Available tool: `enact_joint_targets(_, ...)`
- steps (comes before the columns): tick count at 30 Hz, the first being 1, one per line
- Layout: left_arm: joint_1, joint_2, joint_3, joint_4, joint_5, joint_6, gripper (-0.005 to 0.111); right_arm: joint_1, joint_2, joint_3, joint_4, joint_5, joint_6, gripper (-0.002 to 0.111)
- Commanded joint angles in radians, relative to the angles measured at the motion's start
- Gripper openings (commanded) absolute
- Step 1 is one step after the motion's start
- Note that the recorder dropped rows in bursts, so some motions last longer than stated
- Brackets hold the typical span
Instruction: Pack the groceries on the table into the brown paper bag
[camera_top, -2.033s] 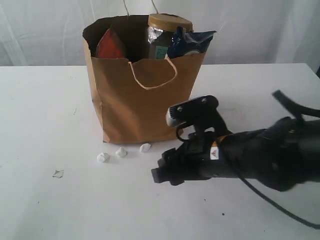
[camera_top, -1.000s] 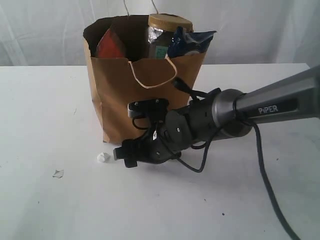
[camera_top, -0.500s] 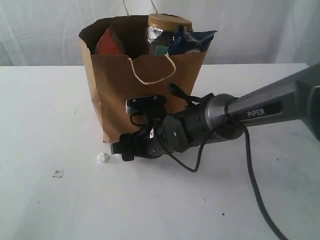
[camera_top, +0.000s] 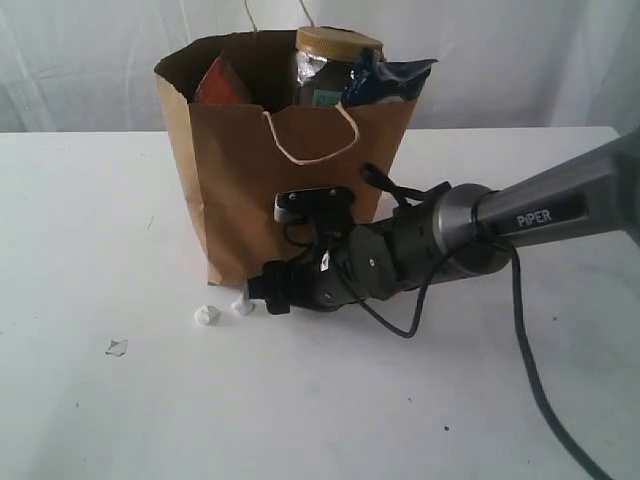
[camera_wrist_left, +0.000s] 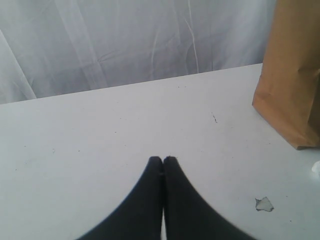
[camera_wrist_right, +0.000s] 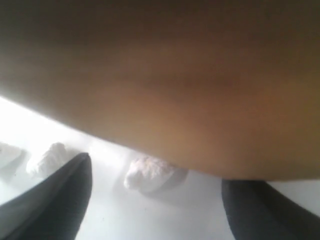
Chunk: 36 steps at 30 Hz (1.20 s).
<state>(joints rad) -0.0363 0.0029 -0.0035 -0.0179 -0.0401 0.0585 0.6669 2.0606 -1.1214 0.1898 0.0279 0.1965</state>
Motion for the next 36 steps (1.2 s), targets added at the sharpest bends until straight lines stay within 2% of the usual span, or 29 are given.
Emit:
enact_joint_targets(1, 0.002, -0.003, 0.003, -0.008, -0.011, -0.001, 0.000, -0.019, 0.036, 0.041, 0.046, 0.110, 0.010, 0.068)
enact_joint_targets(7, 0.002, -0.003, 0.003, -0.008, -0.011, -0.001, 0.000, -0.008, 0.041, 0.041, 0.049, 0.075, 0.006, 0.066)
enact_joint_targets(11, 0.002, -0.003, 0.003, -0.008, -0.011, -0.001, 0.000, 0.010, 0.049, 0.023, 0.075, 0.090, -0.076, 0.066)
enact_joint_targets(21, 0.002, -0.003, 0.003, -0.008, -0.011, -0.001, 0.000, 0.023, 0.047, -0.041, 0.088, 0.301, -0.265, 0.066)
enact_joint_targets(26, 0.002, -0.003, 0.003, -0.008, -0.011, -0.001, 0.000, 0.023, 0.023, -0.065, 0.084, 0.347, -0.260, 0.066)
enact_joint_targets(33, 0.002, -0.003, 0.003, -0.008, -0.011, -0.001, 0.000, 0.031, -0.130, 0.054, 0.079, 0.358, -0.246, 0.066)
enact_joint_targets(36, 0.002, -0.003, 0.003, -0.008, -0.011, -0.001, 0.000, 0.063, -0.221, 0.098, 0.081, 0.384, -0.381, 0.066)
